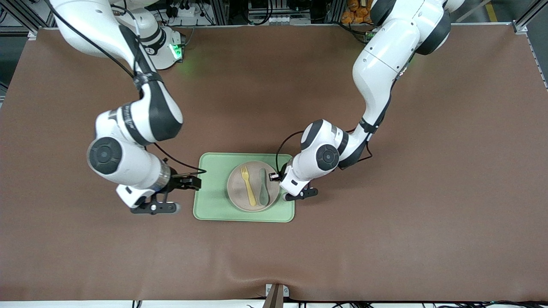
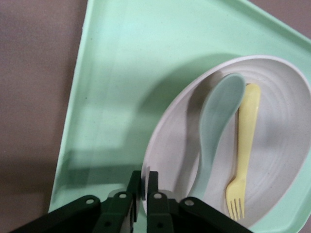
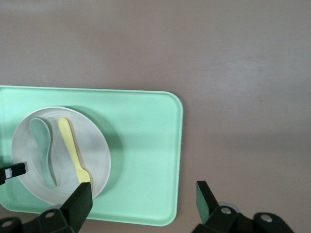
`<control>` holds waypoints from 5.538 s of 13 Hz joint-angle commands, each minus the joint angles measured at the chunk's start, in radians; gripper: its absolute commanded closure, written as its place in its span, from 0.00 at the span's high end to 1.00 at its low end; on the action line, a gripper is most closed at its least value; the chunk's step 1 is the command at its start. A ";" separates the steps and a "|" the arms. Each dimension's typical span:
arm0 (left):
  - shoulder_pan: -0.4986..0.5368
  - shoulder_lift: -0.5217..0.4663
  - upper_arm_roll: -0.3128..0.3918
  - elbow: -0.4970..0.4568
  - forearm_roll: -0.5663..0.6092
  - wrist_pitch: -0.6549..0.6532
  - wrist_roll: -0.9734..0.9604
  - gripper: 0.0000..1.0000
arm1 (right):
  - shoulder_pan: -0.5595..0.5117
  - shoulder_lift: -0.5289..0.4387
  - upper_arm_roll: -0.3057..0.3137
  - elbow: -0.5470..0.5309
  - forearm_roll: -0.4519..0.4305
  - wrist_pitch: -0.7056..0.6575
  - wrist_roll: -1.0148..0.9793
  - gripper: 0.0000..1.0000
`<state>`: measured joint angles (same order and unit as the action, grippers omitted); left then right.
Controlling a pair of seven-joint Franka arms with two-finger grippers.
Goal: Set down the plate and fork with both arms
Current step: 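Release the plate with the left gripper while the right gripper reaches the fork, then grasp the yellow fork with the right gripper and lift it, then lower the fork onto the tray beside the plate and open the right gripper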
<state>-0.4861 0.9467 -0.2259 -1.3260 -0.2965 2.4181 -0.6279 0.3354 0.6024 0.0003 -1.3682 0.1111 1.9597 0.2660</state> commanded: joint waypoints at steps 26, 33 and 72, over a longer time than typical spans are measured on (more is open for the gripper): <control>0.452 -0.918 0.126 -0.243 0.293 -0.856 0.424 1.00 | 0.226 0.283 -0.013 0.063 -0.057 0.271 0.052 0.51; 0.480 -0.938 0.129 -0.243 0.292 -0.856 0.452 1.00 | 0.237 0.298 -0.013 0.063 -0.056 0.274 0.055 0.45; 0.483 -0.930 0.123 -0.245 0.295 -0.860 0.450 1.00 | 0.051 0.114 -0.005 -0.128 0.085 0.202 0.027 1.00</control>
<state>-0.0075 0.0360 -0.0978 -1.5542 -0.0169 1.5481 -0.1922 0.3868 0.7509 -0.0022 -1.5498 0.1768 2.2690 0.2734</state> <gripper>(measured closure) 0.000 0.441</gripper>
